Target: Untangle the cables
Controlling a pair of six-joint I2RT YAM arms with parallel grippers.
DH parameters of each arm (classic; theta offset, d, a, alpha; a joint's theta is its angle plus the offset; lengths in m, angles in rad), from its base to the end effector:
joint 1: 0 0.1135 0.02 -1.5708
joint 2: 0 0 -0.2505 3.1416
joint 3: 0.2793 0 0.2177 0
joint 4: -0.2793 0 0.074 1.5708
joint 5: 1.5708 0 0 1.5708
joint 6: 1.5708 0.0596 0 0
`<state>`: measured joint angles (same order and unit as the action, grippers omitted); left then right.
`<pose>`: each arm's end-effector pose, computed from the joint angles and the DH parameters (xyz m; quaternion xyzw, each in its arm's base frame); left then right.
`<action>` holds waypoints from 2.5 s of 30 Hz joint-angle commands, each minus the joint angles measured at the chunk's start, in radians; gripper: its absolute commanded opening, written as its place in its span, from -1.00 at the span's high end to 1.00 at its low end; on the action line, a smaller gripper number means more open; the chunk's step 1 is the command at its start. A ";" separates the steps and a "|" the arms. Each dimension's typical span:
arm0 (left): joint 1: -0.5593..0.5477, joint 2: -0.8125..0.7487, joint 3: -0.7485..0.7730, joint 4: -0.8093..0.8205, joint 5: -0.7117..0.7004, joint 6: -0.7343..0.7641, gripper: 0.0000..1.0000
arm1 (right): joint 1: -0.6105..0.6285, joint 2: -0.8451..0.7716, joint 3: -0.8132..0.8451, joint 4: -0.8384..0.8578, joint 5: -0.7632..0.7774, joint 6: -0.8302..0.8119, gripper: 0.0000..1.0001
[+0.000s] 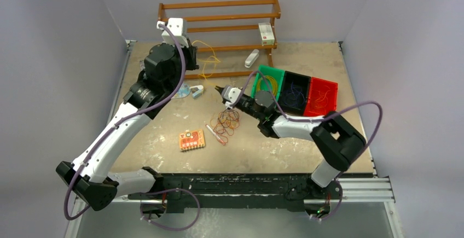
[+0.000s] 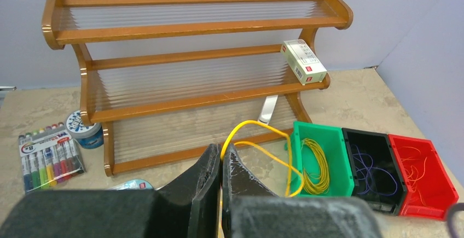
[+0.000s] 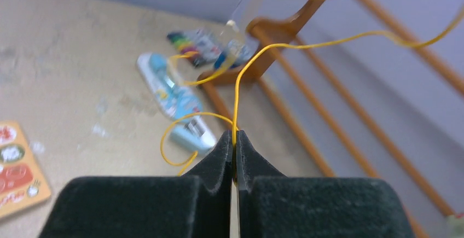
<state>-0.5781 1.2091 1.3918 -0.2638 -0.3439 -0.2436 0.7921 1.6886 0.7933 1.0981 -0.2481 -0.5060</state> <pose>0.2253 -0.1230 0.4343 0.0062 0.7335 -0.1514 0.6625 0.2398 0.2638 0.2630 -0.4554 0.4416 0.1870 0.7501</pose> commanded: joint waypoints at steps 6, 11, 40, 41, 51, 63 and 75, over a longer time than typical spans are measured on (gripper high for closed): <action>0.003 -0.015 -0.023 0.043 -0.013 -0.005 1.00 | -0.022 -0.199 0.031 -0.065 0.161 0.107 1.00; 0.003 0.058 -0.022 0.073 0.057 -0.031 1.00 | -0.109 -0.302 0.043 -0.216 0.144 0.273 1.00; -0.210 0.697 0.546 0.160 0.312 -0.142 1.00 | -0.330 -0.579 -0.102 -0.451 0.496 0.531 1.00; -0.210 0.711 0.556 0.167 0.325 -0.150 1.00 | -0.332 -0.582 -0.107 -0.451 0.509 0.532 1.00; -0.213 0.837 0.659 0.215 0.428 -0.189 1.00 | -0.360 -0.606 -0.138 -0.474 0.662 0.560 1.00; -0.163 0.851 0.537 0.307 0.417 -0.242 1.00 | -0.381 -0.575 -0.135 -0.439 0.491 0.466 1.00; -0.112 0.803 0.310 0.344 0.300 -0.229 1.00 | -0.383 -0.398 -0.042 -0.419 0.288 0.478 1.00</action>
<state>-0.6941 2.0865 1.7489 0.0147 0.0109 -0.4789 0.4118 1.2156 0.6674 0.6373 0.1329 -0.0345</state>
